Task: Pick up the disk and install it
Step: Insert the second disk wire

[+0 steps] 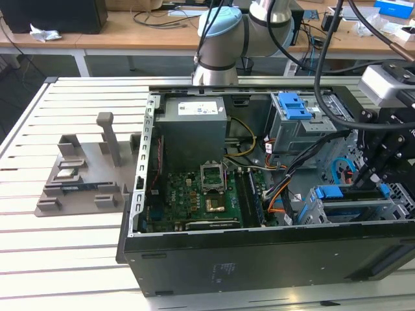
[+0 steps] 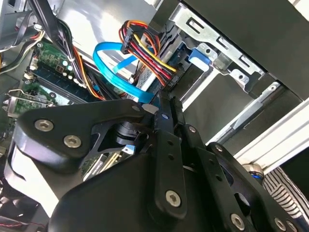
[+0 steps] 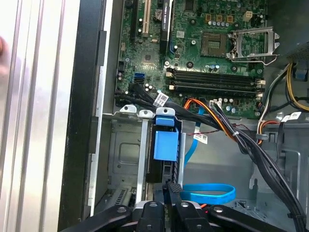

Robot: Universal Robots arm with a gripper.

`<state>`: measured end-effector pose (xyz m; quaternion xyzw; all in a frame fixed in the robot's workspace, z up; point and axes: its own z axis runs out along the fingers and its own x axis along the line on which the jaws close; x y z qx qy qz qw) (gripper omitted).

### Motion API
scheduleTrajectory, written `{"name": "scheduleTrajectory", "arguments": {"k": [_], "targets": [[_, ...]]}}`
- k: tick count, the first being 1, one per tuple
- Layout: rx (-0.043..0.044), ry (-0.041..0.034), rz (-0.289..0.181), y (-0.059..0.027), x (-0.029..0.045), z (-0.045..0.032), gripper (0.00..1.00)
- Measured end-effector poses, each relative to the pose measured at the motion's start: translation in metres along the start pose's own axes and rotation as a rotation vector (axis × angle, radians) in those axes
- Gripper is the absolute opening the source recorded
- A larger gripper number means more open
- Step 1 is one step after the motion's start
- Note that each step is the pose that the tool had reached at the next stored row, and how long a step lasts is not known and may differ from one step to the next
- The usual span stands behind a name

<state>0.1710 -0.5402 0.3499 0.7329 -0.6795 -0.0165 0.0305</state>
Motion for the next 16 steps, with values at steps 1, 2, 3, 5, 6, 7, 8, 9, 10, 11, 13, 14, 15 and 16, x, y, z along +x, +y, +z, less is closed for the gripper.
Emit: {"name": "scheduleTrajectory", "arguments": {"k": [1, 2, 3, 5, 6, 7, 8, 9, 10, 11, 13, 14, 15, 16], "targets": [[0.0000, 0.0001, 0.000, 0.0001, 0.0006, 0.0001, 0.16], [0.0000, 0.0004, 0.000, 0.0001, 0.0014, 0.0003, 0.16], [0.0000, 0.0006, 0.000, 0.0001, 0.0017, 0.0004, 0.16], [-0.0001, 0.0007, 0.001, 0.0000, 0.0019, 0.0018, 0.16], [-0.0001, 0.0006, 0.002, 0.0000, 0.0019, 0.0027, 0.16], [-0.0001, 0.0004, 0.004, 0.0000, 0.0019, 0.0033, 0.16], [-0.0002, 0.0003, 0.006, -0.0001, 0.0019, 0.0039, 0.16], [-0.0002, 0.0004, 0.008, -0.0001, 0.0019, 0.0043, 0.16], [-0.0002, 0.0005, 0.009, -0.0001, 0.0019, 0.0046, 0.16], [-0.0002, 0.0004, 0.010, -0.0001, 0.0019, 0.0048, 0.16], [-0.0002, -0.0005, 0.011, -0.0002, 0.0015, 0.0054, 0.16], [-0.0003, -0.0006, 0.011, -0.0002, 0.0013, 0.0054, 0.16], [-0.0003, -0.0006, 0.011, -0.0002, 0.0010, 0.0054, 0.16], [-0.0002, -0.0006, 0.011, -0.0002, 0.0006, 0.0054, 0.16]]}}
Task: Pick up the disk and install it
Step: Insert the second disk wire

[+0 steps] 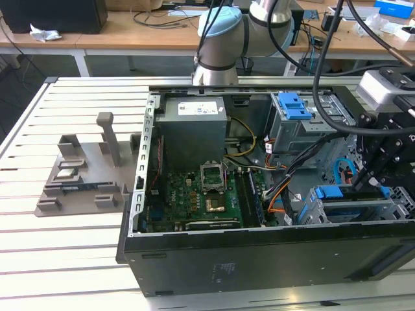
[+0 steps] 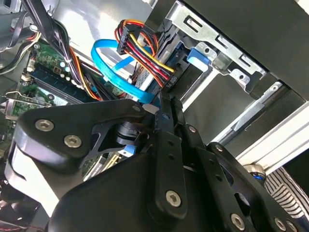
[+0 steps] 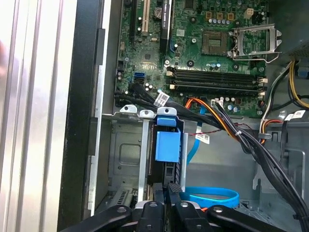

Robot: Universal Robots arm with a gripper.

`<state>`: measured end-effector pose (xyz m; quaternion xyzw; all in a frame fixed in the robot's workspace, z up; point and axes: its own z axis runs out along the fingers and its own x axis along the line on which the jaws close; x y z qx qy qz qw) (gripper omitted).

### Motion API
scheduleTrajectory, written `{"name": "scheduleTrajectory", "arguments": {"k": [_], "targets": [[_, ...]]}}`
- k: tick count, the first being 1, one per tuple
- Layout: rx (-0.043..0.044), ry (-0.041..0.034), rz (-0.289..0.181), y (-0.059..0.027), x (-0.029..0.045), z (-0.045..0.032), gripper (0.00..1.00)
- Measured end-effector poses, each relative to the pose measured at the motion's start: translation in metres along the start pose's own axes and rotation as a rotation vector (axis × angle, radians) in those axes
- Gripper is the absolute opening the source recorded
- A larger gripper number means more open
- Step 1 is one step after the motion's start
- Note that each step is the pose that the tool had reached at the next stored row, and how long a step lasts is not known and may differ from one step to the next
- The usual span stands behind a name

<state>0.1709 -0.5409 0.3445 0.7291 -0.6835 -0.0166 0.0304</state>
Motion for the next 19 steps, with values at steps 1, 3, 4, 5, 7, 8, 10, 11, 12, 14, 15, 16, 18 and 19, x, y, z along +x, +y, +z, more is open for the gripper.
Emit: {"name": "scheduleTrajectory", "arguments": {"k": [1, 3, 4, 5, 7, 8, 10, 11, 12, 14, 15, 16, 18, 19], "targets": [[0.0000, -0.0001, 0.000, 0.0000, -0.0004, 0.0001, 0.16], [0.0002, -0.0005, 0.000, -0.0002, -0.0016, 0.0006, 0.16], [0.0001, -0.0008, 0.000, -0.0002, -0.0022, 0.0010, 0.16], [0.0001, -0.0009, 0.000, -0.0003, -0.0027, 0.0013, 0.16], [0.0001, -0.0014, 0.000, -0.0004, -0.0039, 0.0019, 0.16], [0.0001, -0.0013, 0.000, -0.0004, -0.0041, 0.0019, 0.16], [0.0001, -0.0014, 0.000, -0.0005, -0.0047, 0.0024, 0.16], [0.0001, -0.0011, 0.000, -0.0005, -0.0048, 0.0025, 0.16], [0.0001, -0.0011, 0.000, -0.0006, -0.0049, 0.0028, 0.16], [0.0001, -0.0006, 0.000, -0.0006, -0.0050, 0.0033, 0.16], [0.0001, -0.0007, 0.000, -0.0006, -0.0049, 0.0033, 0.16], [0.0001, -0.0010, 0.000, -0.0006, -0.0049, 0.0035, 0.16], [0.0001, -0.0013, 0.000, -0.0006, -0.0050, 0.0037, 0.17], [0.0002, -0.0023, 0.000, -0.0006, -0.0050, 0.0041, 0.17]]}}
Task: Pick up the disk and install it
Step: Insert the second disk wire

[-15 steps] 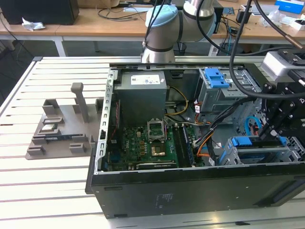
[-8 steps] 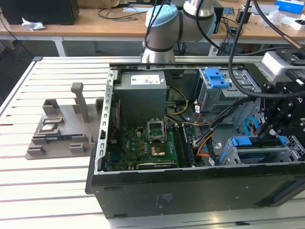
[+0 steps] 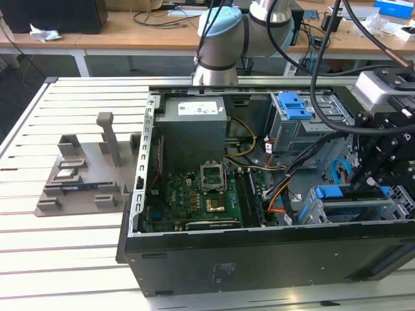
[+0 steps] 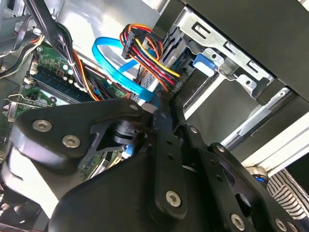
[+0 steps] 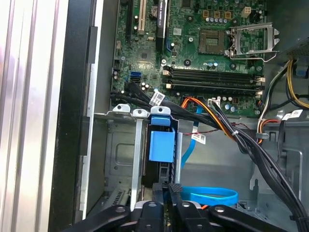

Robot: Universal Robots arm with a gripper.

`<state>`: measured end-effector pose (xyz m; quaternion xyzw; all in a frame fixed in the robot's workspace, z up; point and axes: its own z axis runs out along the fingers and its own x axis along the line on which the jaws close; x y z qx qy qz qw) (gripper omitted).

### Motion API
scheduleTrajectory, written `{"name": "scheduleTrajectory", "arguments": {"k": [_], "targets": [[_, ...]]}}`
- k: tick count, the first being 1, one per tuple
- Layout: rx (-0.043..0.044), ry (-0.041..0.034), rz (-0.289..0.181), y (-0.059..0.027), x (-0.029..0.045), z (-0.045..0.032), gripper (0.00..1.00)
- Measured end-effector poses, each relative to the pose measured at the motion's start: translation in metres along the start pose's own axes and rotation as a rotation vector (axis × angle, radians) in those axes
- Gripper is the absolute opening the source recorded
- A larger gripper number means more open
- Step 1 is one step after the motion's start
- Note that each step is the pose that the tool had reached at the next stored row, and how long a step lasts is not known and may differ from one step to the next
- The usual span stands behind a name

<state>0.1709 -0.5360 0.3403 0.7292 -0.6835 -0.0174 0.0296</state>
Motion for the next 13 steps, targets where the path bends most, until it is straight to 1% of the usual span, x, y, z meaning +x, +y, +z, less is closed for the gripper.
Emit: {"name": "scheduleTrajectory", "arguments": {"k": [1, 2, 4, 5, 8, 9, 10, 11, 12, 13], "targets": [[-0.0001, 0.0003, 0.000, 0.0000, 0.0000, -0.0001, 0.17], [-0.0001, 0.0006, 0.000, 0.0000, 0.0000, -0.0002, 0.24], [-0.0001, 0.0011, 0.000, 0.0002, 0.0000, -0.0029, 0.24], [-0.0001, 0.0012, 0.000, 0.0006, 0.0001, -0.0085, 0.24], [-0.0001, 0.0014, 0.000, 0.0011, -0.0010, -0.0170, 0.24], [-0.0002, 0.0016, 0.000, 0.0012, -0.0014, -0.0194, 0.22], [-0.0001, 0.0015, 0.000, 0.0014, -0.0016, -0.0226, 0.15], [-0.0001, 0.0015, 0.000, 0.0016, -0.0019, -0.0257, 0.15], [-0.0001, 0.0016, 0.000, 0.0019, -0.0023, -0.0306, 0.11], [-0.0001, 0.0016, 0.000, 0.0021, -0.0025, -0.0338, 0.11]]}}
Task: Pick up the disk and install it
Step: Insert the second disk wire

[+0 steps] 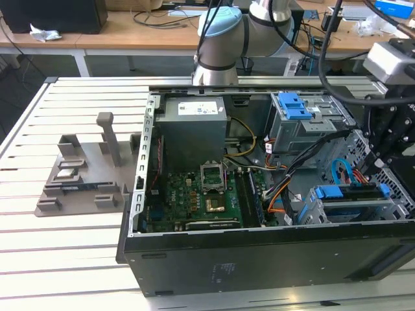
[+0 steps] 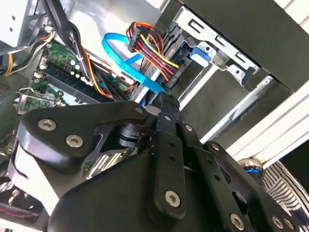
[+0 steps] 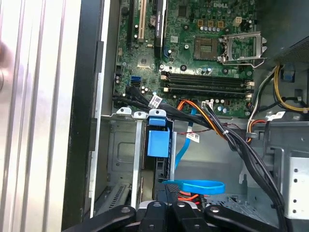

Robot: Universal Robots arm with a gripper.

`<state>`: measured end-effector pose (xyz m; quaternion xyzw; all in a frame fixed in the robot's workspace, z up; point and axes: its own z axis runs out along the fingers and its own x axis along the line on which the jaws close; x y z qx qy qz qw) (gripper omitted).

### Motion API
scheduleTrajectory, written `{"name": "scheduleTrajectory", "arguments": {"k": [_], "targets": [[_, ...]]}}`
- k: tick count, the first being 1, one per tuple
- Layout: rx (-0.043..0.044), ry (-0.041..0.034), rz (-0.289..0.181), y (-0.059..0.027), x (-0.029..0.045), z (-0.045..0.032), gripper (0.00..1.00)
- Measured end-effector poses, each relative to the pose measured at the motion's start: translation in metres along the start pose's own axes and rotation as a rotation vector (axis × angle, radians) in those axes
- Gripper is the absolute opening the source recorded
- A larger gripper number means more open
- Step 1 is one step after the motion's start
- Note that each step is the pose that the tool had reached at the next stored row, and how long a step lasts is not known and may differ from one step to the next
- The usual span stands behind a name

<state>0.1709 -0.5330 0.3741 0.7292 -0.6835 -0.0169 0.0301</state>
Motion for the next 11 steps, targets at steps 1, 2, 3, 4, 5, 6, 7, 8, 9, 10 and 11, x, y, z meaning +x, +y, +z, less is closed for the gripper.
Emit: {"name": "scheduleTrajectory", "arguments": {"k": [1, 2, 3, 4, 5, 6, 7, 8, 9, 10, 11], "targets": [[0.0000, -0.0001, 0.000, 0.0002, -0.0002, -0.0028, 0.11], [0.0000, 0.0001, 0.000, 0.0006, -0.0003, -0.0093, 0.11], [0.0000, -0.0001, 0.000, 0.0007, -0.0003, -0.0110, 0.11], [0.0000, -0.0002, 0.000, 0.0007, -0.0002, -0.0117, 0.11], [0.0000, -0.0003, 0.000, 0.0007, -0.0002, -0.0118, 0.11], [0.0000, -0.0003, 0.000, 0.0007, -0.0003, -0.0119, 0.11], [0.0000, -0.0003, 0.000, 0.0008, -0.0003, -0.0120, 0.11], [0.0000, 0.0000, 0.000, 0.0008, -0.0003, -0.0121, 0.11], [0.0000, -0.0002, 0.000, 0.0008, -0.0003, -0.0121, 0.11], [0.0000, -0.0001, 0.000, 0.0008, -0.0003, -0.0121, 0.11], [0.0000, -0.0001, 0.000, 0.0008, -0.0003, -0.0122, 0.11]]}}
